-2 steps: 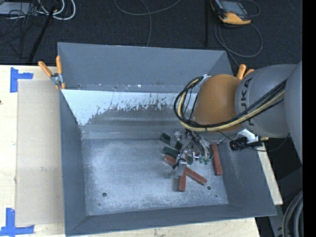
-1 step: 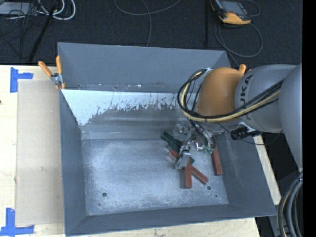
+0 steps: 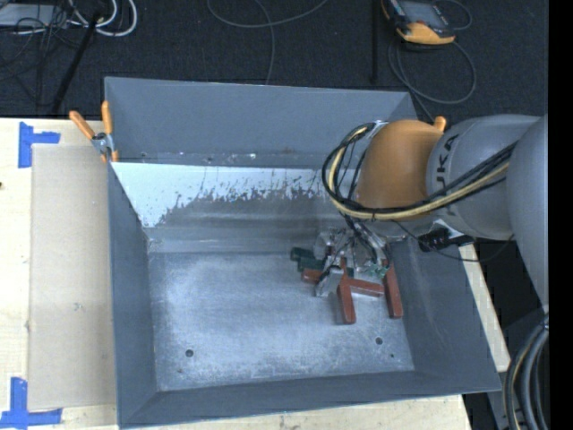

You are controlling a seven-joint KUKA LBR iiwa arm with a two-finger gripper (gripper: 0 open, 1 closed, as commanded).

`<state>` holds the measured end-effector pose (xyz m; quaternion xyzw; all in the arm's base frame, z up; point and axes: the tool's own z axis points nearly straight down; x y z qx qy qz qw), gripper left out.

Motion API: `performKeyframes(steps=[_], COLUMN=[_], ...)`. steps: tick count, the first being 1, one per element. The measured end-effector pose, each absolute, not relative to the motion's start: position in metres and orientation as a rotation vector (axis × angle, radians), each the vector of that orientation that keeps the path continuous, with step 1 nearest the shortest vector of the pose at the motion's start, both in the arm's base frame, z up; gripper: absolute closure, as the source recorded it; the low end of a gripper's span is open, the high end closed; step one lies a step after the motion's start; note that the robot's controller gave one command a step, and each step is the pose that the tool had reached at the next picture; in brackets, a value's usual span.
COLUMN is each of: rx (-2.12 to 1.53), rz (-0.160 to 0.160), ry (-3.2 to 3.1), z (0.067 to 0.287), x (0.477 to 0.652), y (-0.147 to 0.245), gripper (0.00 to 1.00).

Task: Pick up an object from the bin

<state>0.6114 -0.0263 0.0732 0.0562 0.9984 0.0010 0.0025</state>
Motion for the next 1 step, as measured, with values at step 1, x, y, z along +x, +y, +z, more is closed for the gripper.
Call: performKeyframes(steps=[1], rx=[0.088], rz=[-0.001], ry=[3.129], z=[0.2148], x=[0.6223], y=[-0.0407], gripper=[1.0])
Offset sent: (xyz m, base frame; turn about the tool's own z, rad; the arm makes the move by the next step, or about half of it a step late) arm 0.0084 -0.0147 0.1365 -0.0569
